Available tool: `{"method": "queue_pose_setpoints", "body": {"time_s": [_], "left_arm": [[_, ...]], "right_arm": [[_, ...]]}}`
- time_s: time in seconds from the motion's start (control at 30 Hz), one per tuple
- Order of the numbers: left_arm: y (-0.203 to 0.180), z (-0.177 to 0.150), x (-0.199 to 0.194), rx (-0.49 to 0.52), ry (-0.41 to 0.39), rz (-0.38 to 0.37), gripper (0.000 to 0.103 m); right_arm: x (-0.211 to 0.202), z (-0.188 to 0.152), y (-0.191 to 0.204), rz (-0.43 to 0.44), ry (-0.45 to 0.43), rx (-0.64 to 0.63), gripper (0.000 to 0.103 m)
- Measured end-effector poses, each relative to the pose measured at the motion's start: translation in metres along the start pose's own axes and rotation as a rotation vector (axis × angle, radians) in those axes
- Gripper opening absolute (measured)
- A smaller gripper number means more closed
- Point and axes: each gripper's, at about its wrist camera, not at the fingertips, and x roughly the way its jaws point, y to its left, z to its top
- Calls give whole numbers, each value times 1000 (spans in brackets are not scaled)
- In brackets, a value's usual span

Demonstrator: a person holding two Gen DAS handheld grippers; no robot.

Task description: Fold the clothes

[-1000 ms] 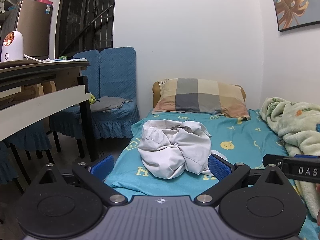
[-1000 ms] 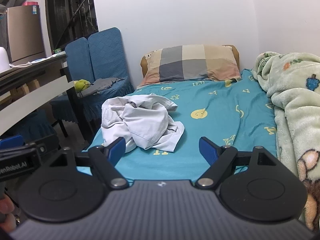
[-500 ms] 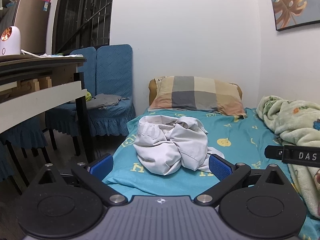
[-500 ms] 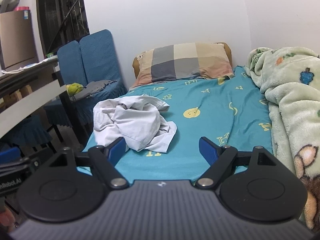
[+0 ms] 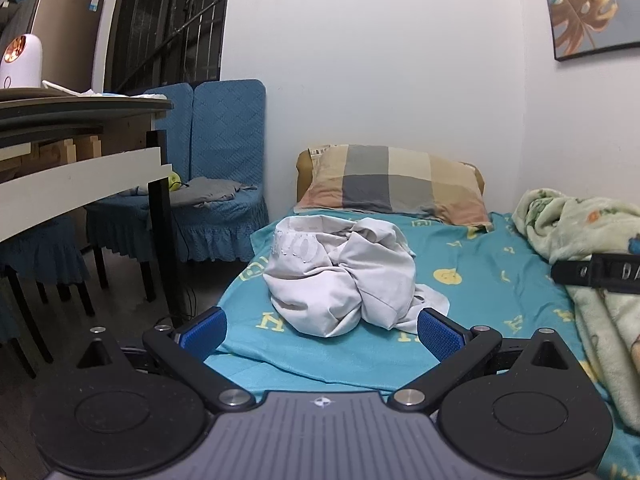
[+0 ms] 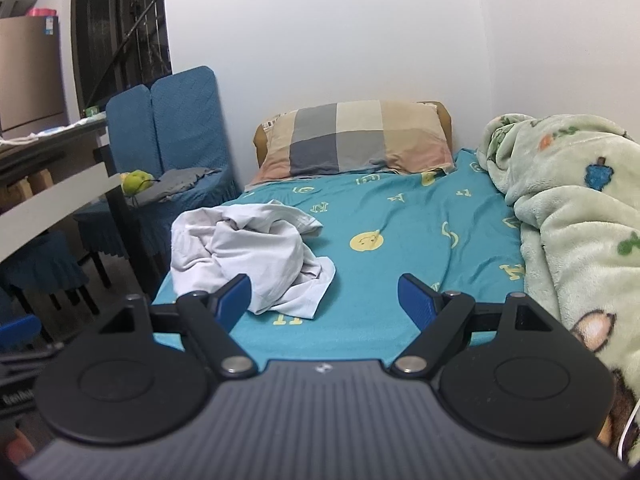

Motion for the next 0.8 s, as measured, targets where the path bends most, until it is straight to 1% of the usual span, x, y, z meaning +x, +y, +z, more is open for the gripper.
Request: {"method": "queue_pose_setpoints", "body": {"time_s": [0.27, 0.5, 0.6, 0.8], "left_arm": [[-8, -7, -2, 17, -5, -13, 102], [-28, 1, 31, 74, 28, -27, 102], [-37, 4, 46, 98, 42, -33, 101], [-55, 10, 75, 148, 71, -46, 100]], "right_arm": [[-6, 4, -8, 29, -3, 29, 82], [-9, 5, -14, 29, 3, 42, 82], [-7, 5, -17, 14, 26, 53, 82], [0, 6, -39, 14, 91, 172, 82]]}}
